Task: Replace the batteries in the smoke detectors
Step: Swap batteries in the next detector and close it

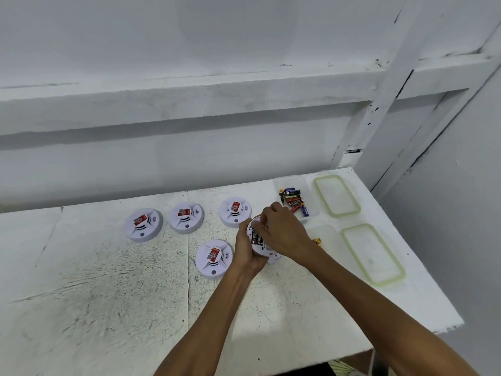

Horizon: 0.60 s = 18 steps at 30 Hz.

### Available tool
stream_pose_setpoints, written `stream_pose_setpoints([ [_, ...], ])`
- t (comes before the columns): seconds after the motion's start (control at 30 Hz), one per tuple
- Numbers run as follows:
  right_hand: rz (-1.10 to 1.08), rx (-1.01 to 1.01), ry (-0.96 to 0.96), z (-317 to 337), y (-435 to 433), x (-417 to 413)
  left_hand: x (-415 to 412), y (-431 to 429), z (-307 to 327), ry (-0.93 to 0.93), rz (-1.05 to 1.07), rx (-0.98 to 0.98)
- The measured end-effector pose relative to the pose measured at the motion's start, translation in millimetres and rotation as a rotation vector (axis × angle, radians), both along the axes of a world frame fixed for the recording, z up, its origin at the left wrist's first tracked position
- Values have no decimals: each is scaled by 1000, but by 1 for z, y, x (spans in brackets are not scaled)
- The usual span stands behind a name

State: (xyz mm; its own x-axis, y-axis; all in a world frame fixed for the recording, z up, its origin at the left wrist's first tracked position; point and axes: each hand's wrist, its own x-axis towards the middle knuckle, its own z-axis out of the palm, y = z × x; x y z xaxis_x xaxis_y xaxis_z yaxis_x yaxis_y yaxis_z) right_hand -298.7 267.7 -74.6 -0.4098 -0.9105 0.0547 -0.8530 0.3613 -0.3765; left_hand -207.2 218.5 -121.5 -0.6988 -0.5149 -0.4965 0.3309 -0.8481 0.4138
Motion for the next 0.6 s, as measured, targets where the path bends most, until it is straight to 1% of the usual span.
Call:
stream_pose_setpoints([
  [0.1, -39, -6, -51, -1, 1, -2, -5, -1, 0, -18, -17, 26],
  [0.27, -80, -29, -114, 1, 3, -3, -9, -4, -3, -23, -42, -3],
  [0.37, -100, -24, -81, -1, 6, 0, -10, -3, -7, -28, -45, -5],
  [0.6, -150, -152, 28, -8, 6, 13, -9, 3, -4, -15, 1, 12],
])
